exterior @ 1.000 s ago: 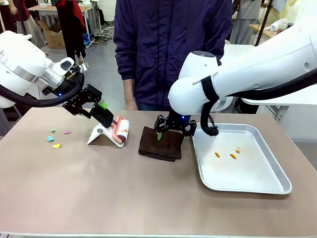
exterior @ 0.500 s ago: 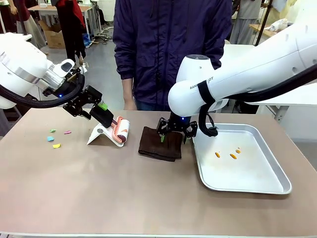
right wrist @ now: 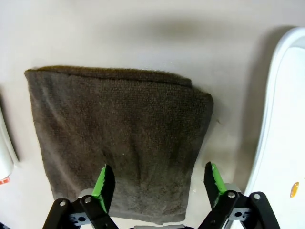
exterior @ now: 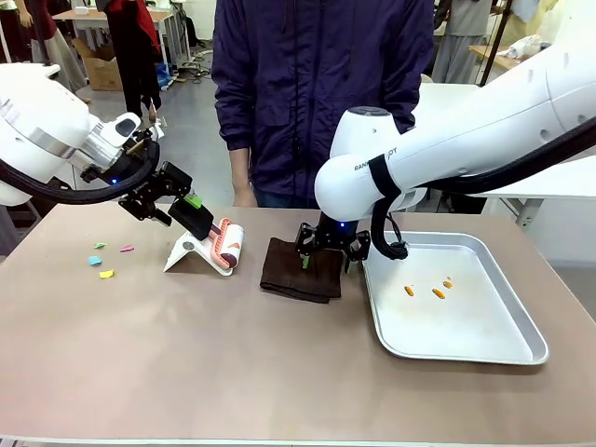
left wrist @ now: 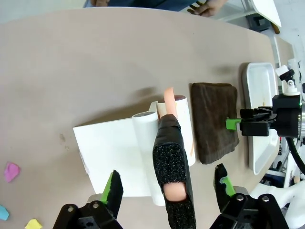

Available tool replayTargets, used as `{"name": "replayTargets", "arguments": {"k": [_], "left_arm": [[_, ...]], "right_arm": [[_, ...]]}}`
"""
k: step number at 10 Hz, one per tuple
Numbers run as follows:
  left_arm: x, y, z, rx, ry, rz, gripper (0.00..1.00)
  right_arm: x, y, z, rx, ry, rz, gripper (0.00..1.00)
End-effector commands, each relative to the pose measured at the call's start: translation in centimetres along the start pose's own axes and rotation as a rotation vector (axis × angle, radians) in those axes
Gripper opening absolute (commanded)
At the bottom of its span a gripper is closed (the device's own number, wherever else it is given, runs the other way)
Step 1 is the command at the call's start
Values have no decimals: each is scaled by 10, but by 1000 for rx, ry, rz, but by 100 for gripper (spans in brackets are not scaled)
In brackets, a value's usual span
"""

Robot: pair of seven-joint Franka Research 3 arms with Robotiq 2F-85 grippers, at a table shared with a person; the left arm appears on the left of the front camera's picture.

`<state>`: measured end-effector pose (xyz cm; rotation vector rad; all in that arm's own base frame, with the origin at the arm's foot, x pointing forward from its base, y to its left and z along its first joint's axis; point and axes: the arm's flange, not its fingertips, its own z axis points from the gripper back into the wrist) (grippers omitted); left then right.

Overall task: Clean the surface of the table.
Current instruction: Hold the Lint Roller with your left hand and the towel with your right hand.

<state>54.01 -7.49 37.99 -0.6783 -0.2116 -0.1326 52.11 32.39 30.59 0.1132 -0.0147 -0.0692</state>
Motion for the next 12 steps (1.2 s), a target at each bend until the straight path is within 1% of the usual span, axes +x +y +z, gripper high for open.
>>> {"name": "replayTargets", "arguments": {"k": [1, 2, 3, 5, 6, 7, 12], "left_arm": [[5, -2, 1, 11, -32, -9, 41], [5, -1, 1, 21, -32, -9, 4], [5, -1, 0, 17, -36, -13, 0], [5, -2, 0, 35, -45, -8, 0], [4, -2, 0, 45, -49, -10, 7], [4, -2, 1, 44, -46, -13, 0], [1, -5, 4, 29, -63, -25, 0]], "right_arm": [[4, 7, -1, 3, 1, -47, 40], [4, 8, -4, 2, 9, -43, 4], [4, 10, -7, -2, 16, -36, 0], [4, 10, -10, -8, 28, -32, 0], [4, 10, -10, -5, 30, -33, 2], [4, 10, -11, 2, 31, -34, 0], [3, 11, -9, 3, 43, -24, 0]]}}
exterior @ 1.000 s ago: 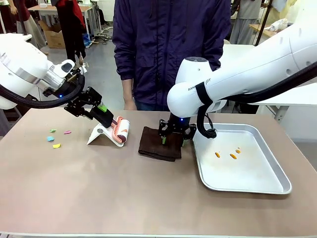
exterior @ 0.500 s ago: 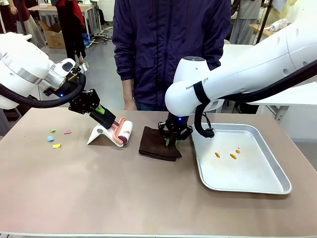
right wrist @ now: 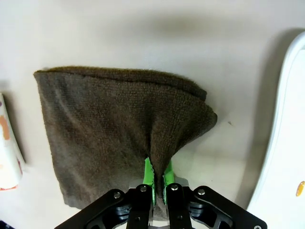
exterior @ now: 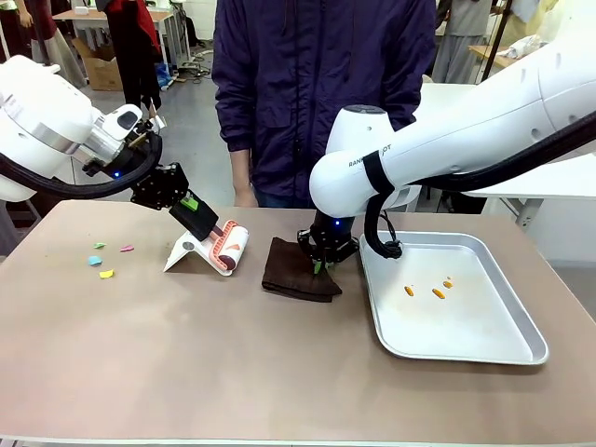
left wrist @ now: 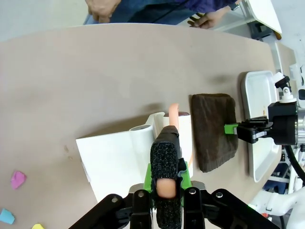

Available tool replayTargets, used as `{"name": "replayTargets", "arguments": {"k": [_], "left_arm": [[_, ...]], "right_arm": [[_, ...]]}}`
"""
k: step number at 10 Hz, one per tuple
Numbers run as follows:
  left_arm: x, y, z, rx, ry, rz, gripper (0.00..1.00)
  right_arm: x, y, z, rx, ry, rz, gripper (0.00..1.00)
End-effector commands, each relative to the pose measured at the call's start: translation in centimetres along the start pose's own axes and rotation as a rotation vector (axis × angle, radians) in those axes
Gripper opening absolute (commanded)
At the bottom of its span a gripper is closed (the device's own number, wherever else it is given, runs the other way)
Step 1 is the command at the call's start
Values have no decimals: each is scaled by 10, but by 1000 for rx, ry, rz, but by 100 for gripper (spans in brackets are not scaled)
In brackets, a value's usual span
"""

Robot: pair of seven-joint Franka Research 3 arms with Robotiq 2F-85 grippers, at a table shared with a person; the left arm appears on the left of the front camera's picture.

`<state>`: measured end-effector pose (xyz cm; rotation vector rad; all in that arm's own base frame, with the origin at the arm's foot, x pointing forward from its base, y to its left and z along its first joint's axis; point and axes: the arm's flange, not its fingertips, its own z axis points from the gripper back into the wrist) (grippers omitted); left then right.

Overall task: Clean the surface of the table.
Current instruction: Hold the Lint Roller with your left hand and the towel with your right hand.

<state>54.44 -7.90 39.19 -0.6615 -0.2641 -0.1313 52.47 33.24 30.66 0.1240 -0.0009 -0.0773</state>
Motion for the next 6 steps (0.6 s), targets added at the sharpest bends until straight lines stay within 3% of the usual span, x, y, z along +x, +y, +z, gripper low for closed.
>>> {"name": "replayTargets", "arguments": {"k": [1, 6], "left_arm": [[-7, 4, 0, 2, -17, -11, 0], [-23, -8, 20, -99, -19, -63, 0]], "right_arm": [[0, 2, -9, -7, 32, -16, 0], [3, -6, -4, 13, 31, -50, 0]]}}
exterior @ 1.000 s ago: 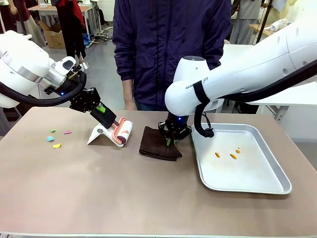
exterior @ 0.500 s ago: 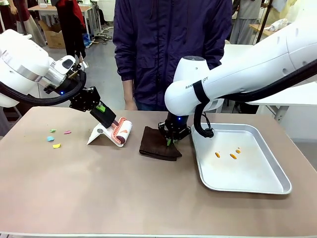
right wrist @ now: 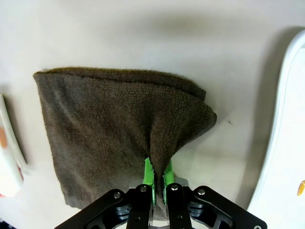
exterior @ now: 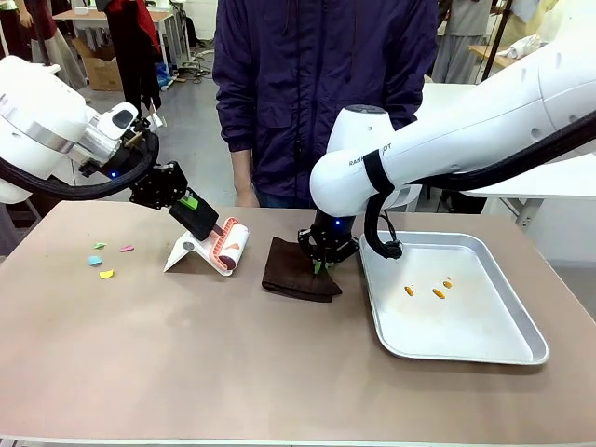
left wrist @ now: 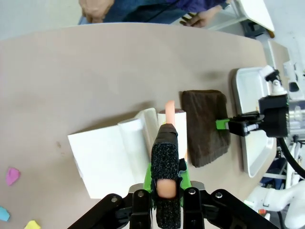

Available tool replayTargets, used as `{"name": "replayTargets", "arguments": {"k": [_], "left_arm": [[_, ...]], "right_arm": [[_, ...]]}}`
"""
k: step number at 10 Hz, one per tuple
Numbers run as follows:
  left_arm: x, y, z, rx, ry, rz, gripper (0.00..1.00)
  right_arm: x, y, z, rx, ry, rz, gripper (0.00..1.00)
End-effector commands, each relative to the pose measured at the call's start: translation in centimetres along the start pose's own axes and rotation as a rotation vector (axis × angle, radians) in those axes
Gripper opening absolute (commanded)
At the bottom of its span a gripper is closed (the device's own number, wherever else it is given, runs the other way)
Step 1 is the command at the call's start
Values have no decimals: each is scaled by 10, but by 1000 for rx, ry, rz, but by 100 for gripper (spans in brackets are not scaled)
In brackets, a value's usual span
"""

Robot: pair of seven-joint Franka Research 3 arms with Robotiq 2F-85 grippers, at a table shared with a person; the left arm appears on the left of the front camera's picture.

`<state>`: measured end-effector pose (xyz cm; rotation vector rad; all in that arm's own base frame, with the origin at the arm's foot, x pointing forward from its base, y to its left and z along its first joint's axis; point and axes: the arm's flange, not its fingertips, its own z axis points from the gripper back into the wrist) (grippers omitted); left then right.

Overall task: Clean the surface of the table.
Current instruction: Hold the Lint Roller with your left hand and the towel with your right hand.

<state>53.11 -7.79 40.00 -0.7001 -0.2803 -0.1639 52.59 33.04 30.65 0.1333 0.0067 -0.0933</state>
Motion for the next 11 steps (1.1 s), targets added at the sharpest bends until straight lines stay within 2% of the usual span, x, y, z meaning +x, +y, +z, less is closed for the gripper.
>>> {"name": "replayTargets", "arguments": {"k": [1, 2, 3, 6, 8, 10, 11], "left_arm": [[-19, -9, 25, -98, -36, -56, 0], [-26, -12, 43, -141, -81, -67, 0], [-34, -13, 62, -182, -144, -63, 0], [-71, 6, 117, -324, -273, -31, 0], [-100, 40, 155, -399, -344, 30, 0], [-139, 85, 194, -524, -414, 120, 0], [-159, 107, 212, -586, -405, 165, 0]], "right_arm": [[3, -8, 0, 23, 20, -45, 0], [3, -16, 7, 57, 22, -70, 0], [3, -28, 19, 162, 48, -75, 0], [-10, -89, 68, 550, 160, -172, 0], [-32, -131, 96, 746, 152, -160, 0], [-60, -177, 124, 987, 183, -63, 0], [-70, -203, 135, 1026, 164, -104, 0]]}}
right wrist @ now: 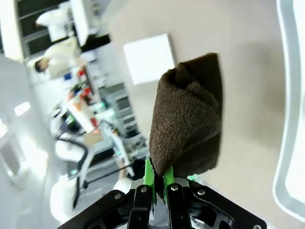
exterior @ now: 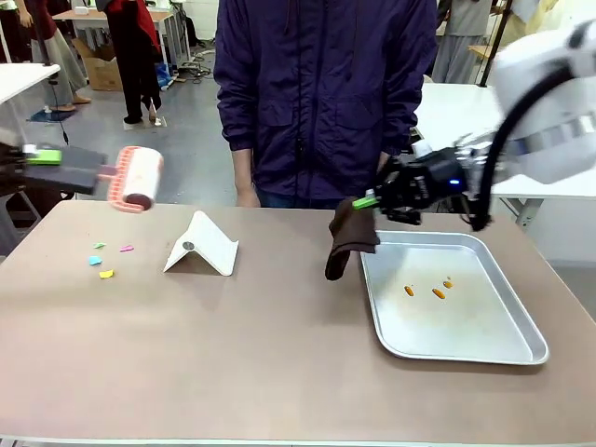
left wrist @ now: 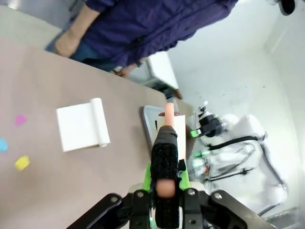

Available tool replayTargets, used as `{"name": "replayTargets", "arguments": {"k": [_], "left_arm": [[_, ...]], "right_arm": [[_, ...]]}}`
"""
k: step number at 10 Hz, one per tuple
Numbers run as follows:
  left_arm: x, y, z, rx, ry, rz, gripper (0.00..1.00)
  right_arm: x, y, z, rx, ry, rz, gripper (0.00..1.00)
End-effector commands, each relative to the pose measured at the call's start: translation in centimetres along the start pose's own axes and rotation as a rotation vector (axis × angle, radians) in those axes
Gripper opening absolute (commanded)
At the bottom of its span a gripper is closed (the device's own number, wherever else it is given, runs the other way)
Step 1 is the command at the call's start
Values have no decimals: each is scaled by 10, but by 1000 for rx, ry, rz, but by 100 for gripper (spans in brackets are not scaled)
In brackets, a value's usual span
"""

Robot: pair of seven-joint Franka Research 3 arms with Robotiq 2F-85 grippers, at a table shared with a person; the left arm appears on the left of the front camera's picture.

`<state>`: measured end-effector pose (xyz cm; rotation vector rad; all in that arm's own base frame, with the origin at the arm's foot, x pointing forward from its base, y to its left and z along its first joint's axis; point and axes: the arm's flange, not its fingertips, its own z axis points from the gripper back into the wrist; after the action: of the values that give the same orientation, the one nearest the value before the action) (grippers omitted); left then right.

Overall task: Clean the surface of the table.
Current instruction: Hold the Lint Roller with your left hand and the towel with your right hand.

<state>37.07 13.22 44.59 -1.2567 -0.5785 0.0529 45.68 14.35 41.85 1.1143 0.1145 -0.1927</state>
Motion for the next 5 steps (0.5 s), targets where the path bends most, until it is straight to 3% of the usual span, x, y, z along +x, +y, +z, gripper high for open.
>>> {"name": "replayTargets", "arguments": {"k": [1, 3, 5], "left_arm": [[-18, 17, 60, -143, 81, 93, 0], [-53, 16, 131, -89, 39, 183, 0], [-78, 11, 180, -29, 124, 172, 0]], "right_arm": [[-28, -32, 52, 124, 58, 23, 0], [-60, -60, 114, 245, -1, 11, 0], [-96, -87, 179, 367, -79, 30, 0]]}}
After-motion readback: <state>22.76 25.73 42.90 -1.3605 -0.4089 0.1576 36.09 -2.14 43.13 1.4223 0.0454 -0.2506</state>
